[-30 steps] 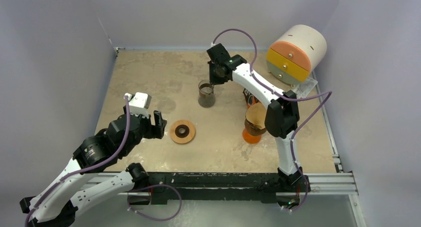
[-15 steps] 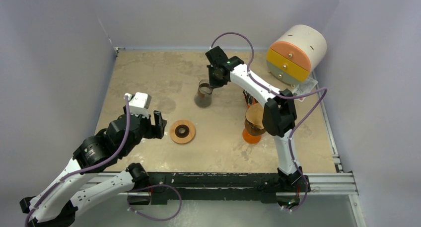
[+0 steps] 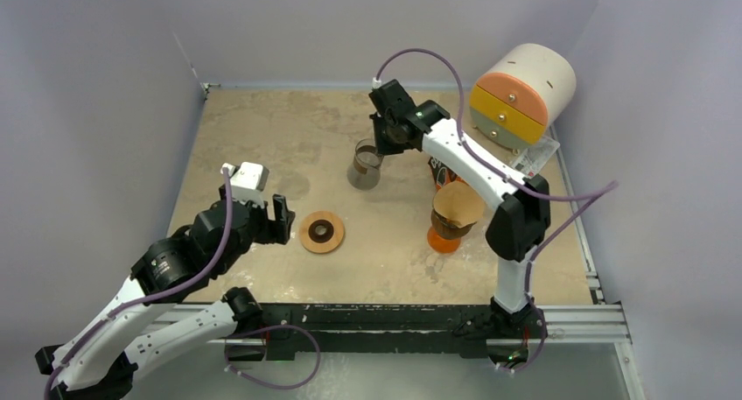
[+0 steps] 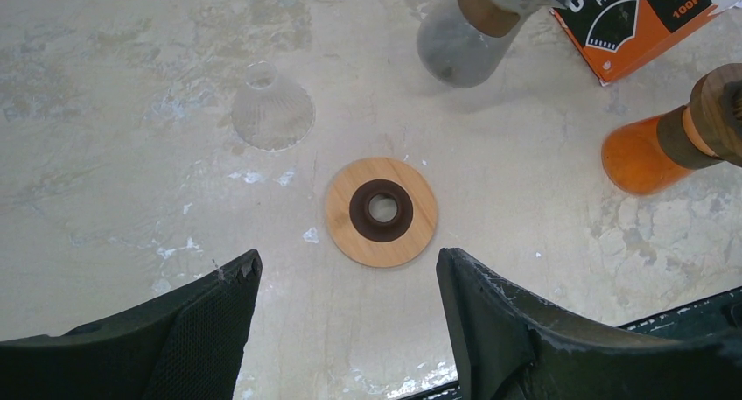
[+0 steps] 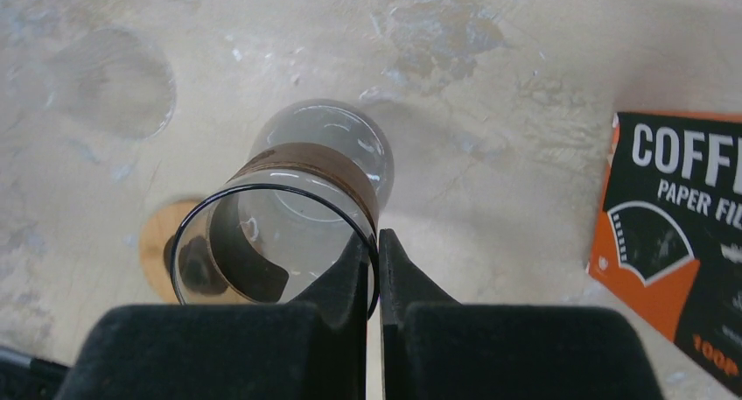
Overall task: Place the coffee filter in the dripper
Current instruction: Pick up the coffee server from the center of the board, then place the coffee server at the center of the board.
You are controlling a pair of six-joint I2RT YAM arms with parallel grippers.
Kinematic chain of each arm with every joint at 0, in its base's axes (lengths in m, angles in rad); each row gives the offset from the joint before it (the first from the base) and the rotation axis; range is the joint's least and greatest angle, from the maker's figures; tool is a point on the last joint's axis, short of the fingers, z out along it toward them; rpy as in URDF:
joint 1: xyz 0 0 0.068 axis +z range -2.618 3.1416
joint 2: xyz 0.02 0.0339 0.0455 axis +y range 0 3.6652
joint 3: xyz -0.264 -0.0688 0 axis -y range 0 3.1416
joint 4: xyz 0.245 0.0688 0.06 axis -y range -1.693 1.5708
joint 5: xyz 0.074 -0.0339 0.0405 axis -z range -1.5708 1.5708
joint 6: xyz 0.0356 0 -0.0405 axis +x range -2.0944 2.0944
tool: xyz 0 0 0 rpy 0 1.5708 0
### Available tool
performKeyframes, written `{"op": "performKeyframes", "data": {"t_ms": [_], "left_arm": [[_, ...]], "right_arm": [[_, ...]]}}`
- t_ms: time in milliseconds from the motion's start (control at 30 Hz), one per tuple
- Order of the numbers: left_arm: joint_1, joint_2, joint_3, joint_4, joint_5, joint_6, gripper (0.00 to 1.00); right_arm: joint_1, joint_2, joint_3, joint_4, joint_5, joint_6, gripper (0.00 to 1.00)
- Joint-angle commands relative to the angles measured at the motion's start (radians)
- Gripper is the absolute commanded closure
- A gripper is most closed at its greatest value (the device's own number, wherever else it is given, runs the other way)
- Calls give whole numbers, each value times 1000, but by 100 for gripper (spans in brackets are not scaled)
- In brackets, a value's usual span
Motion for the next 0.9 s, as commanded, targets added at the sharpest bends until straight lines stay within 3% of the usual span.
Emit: {"op": "performKeyframes", "data": {"t_ms": [0,200,467,867], "left_arm": [[5,15,-4,29,-22,10,27],[11,36,-4,31,-29,10,27],[19,63,-2,32,-26,14,27],[29,104,-3,40,-8,22,27]], "right_arm": [[57,-143,-59,-16,58,-30,100],[150,-264,-167,-49,148,-32,100],[233,-419,-349,-42,130,19,100],[348,-470,-494,-22,199,82,100]]}}
